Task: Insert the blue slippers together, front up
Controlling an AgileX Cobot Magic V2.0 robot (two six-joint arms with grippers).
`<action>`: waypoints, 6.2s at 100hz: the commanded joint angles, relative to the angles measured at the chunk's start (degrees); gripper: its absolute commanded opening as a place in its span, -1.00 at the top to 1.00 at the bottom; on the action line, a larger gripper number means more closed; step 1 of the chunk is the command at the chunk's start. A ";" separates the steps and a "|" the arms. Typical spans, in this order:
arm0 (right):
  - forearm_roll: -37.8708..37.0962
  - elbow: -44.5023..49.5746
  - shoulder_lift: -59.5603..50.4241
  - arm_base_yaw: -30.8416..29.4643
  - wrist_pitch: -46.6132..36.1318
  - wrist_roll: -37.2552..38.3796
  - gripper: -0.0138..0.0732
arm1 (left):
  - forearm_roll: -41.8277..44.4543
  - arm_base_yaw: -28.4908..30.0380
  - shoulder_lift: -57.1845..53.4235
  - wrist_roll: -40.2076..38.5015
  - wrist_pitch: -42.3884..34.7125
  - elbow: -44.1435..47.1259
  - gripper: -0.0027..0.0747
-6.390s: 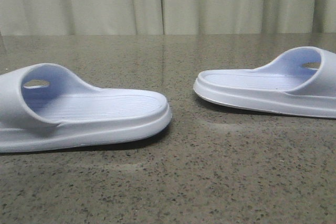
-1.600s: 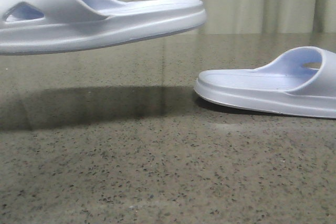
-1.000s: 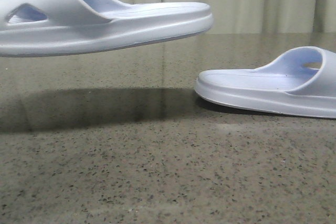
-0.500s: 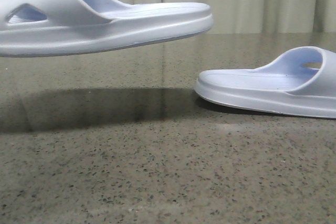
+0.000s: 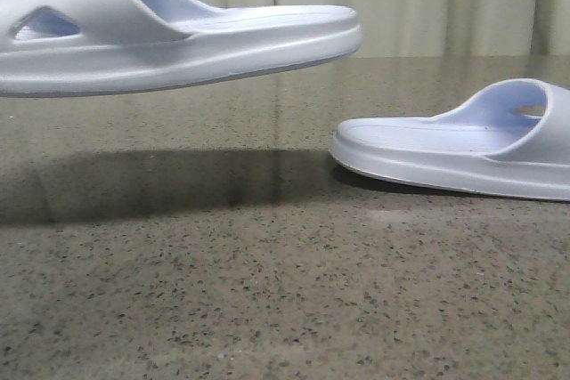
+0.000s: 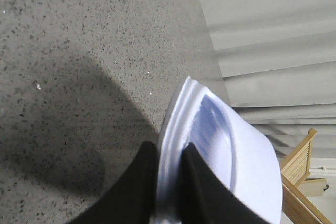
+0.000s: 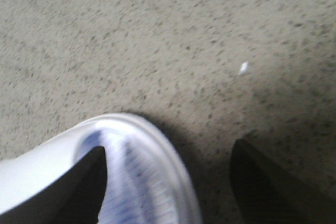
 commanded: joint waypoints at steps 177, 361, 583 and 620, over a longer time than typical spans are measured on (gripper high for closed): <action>5.34 -18.72 -21.73 2.35 14.23 -0.43 0.93 | -2.77 0.13 -0.29 0.23 2.13 -1.43 0.89; 36.18 -18.59 -20.74 2.35 28.88 -28.60 0.93 | -20.23 -2.19 -0.29 5.10 26.91 -1.43 0.89; 73.63 -8.27 -4.23 12.08 36.79 -69.51 0.93 | -20.23 -2.97 -0.29 8.40 32.85 -1.43 0.89; 68.28 -8.27 -9.74 12.08 26.20 -79.20 0.64 | -20.23 -2.86 -0.29 14.95 29.42 -1.43 0.89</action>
